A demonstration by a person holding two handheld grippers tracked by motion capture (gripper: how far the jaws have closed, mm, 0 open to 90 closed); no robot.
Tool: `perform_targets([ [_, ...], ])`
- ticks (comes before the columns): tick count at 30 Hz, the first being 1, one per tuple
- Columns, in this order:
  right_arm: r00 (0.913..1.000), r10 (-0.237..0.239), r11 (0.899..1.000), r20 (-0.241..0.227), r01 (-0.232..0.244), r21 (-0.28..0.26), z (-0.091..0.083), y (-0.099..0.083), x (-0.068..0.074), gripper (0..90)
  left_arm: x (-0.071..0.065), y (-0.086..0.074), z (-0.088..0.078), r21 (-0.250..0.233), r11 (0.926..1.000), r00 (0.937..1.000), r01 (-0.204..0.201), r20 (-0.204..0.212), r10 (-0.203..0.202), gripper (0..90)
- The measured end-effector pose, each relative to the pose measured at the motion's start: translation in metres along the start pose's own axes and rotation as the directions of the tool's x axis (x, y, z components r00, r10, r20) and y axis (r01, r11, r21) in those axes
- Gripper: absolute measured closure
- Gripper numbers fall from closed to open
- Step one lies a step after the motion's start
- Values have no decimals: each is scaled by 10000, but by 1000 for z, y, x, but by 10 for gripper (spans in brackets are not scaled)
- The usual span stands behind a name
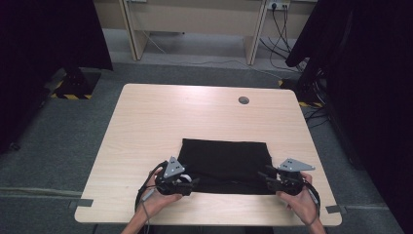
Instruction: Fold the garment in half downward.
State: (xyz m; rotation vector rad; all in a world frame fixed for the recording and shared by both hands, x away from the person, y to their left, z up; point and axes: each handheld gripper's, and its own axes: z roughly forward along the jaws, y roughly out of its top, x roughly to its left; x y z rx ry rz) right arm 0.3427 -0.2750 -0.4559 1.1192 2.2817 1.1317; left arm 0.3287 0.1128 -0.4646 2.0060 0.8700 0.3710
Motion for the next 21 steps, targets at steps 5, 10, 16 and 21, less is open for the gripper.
perform_targets([
  [5,9998,152,9998,89,-153,107,9,15,-4,503,8,-4,-15,-137,9993,9991,357,-204,-360,241],
  [10,9996,255,9986,-80,-251,463,22,17,-1,471,15,-16,-25,82,9976,9971,691,-324,-689,216],
  [16,9995,292,9965,-154,-279,785,30,12,3,437,18,-30,-28,407,9961,9954,788,-573,-764,201],
  [21,9998,-201,9939,9,198,1084,34,9,6,431,18,-34,-27,467,9960,9954,760,-625,-731,195],
])
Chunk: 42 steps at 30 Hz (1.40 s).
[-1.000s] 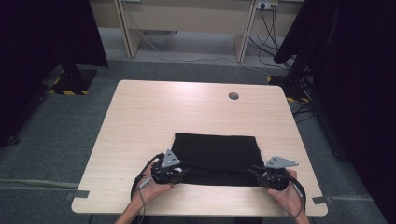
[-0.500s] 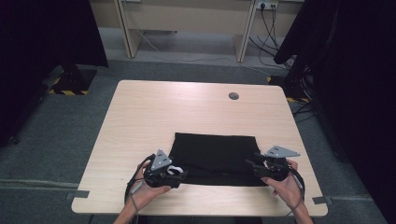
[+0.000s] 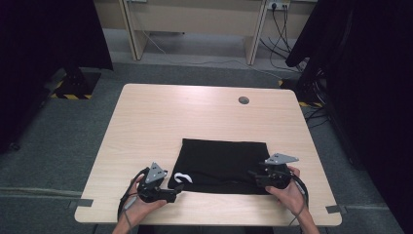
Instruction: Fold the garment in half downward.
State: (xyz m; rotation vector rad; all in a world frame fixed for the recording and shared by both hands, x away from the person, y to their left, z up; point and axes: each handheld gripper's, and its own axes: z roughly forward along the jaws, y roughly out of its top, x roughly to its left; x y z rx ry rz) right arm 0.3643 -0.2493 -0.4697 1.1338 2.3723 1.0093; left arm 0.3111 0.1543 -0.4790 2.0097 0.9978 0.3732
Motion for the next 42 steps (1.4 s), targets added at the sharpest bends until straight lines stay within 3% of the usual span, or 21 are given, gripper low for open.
perform_targets([
  [5,9999,-122,9998,-1,122,-126,-1,-5,-1,444,-1,-2,-2,-1,10000,10000,11,-37,-11,195],
  [18,9997,-96,9997,-210,91,-235,-17,-21,-22,447,-4,-6,0,94,9999,10000,47,-6,-47,194],
  [35,9991,-247,9995,-345,240,-181,-31,-33,-37,447,-2,-6,0,213,9994,9995,263,-188,-259,118],
  [42,9991,-201,9995,-367,192,-259,-35,-38,-42,447,-3,-6,2,541,9983,9994,232,-261,-219,86],
])
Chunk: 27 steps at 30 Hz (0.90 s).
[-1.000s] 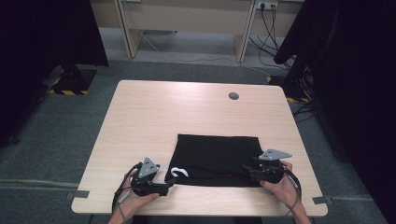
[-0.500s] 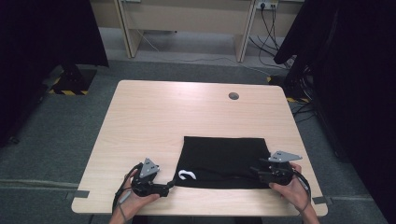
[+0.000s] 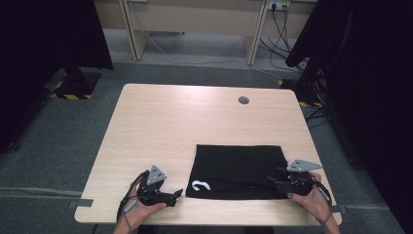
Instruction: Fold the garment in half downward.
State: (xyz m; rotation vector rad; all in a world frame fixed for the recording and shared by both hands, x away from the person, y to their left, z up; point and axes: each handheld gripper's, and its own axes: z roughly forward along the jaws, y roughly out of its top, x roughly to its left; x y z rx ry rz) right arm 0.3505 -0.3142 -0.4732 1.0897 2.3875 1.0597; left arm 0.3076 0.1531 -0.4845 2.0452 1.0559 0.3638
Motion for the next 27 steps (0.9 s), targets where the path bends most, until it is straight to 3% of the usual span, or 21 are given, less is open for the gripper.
perform_targets([
  [3,9999,100,9999,50,-100,-58,0,-1,0,428,0,0,0,129,9999,10000,80,-44,-79,56],
  [9,9986,401,9987,334,-390,-332,-5,1,9,268,1,-1,0,125,9997,9998,210,26,-210,30],
  [20,9954,785,9929,543,-732,-938,-18,-1,22,237,3,-3,-3,158,9997,9998,192,-95,-190,29],
  [27,9955,821,9916,468,-769,-1041,-21,-3,35,202,-2,-5,-5,305,9995,9995,-116,-285,124,29],
])
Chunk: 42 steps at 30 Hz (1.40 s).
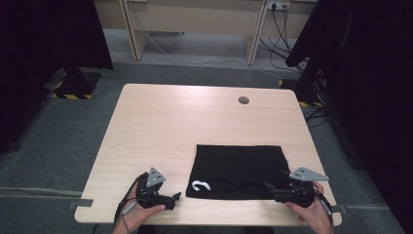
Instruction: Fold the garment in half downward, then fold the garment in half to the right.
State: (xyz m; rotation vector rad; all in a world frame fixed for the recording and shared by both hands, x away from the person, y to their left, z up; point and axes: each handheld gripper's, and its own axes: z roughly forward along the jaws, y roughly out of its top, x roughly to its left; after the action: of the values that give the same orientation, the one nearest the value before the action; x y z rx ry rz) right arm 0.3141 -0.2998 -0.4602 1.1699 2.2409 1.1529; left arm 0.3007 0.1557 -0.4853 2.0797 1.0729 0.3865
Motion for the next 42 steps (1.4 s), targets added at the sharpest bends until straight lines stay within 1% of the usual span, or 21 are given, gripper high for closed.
perform_targets([
  [2,10000,20,10000,-15,-20,22,-1,-1,4,195,-1,-1,-1,20,10000,10000,-81,-28,81,28],
  [5,9999,28,10000,-124,-28,-15,-2,-4,8,195,-2,-2,-2,22,10000,10000,-93,-10,93,29],
  [7,9999,12,10000,-141,-13,-32,-3,-6,10,187,-2,-3,-3,13,10000,10000,-78,-14,78,28],
  [12,9997,187,9997,-154,-189,-124,-6,-12,14,172,-4,-5,-5,34,9999,9999,-133,-44,133,28],
  [14,9997,177,9998,-159,-179,-100,-7,-13,15,169,-5,-7,-6,4,10000,9999,-83,-56,83,29],
  [17,9998,138,9998,-141,-140,-127,-8,-13,16,169,-9,-8,-10,-246,9997,9999,56,87,-54,30],
  [20,9998,150,9998,-127,-152,-141,-8,-12,17,168,-16,-5,-12,-490,9988,9999,-13,124,19,31],
  [22,9998,152,9998,-113,-154,-159,-9,-12,18,168,-21,-4,-12,-629,9980,9997,-42,250,58,31],
  [25,9998,146,9997,-118,-148,-206,-11,-12,18,167,-29,-3,-10,-665,9976,9988,-170,453,201,31],
  [28,9998,156,9997,-143,-159,-198,-12,-13,19,167,-36,-2,-8,-713,9972,9982,-206,542,245,31],
  [39,9998,118,9998,-149,-120,-163,-13,-14,21,167,-44,2,-3,-896,9957,9978,-222,608,277,31],
  [42,9998,101,9998,-149,-103,-162,-13,-14,21,167,-44,5,-2,-907,9958,9972,-145,721,211,31],
])
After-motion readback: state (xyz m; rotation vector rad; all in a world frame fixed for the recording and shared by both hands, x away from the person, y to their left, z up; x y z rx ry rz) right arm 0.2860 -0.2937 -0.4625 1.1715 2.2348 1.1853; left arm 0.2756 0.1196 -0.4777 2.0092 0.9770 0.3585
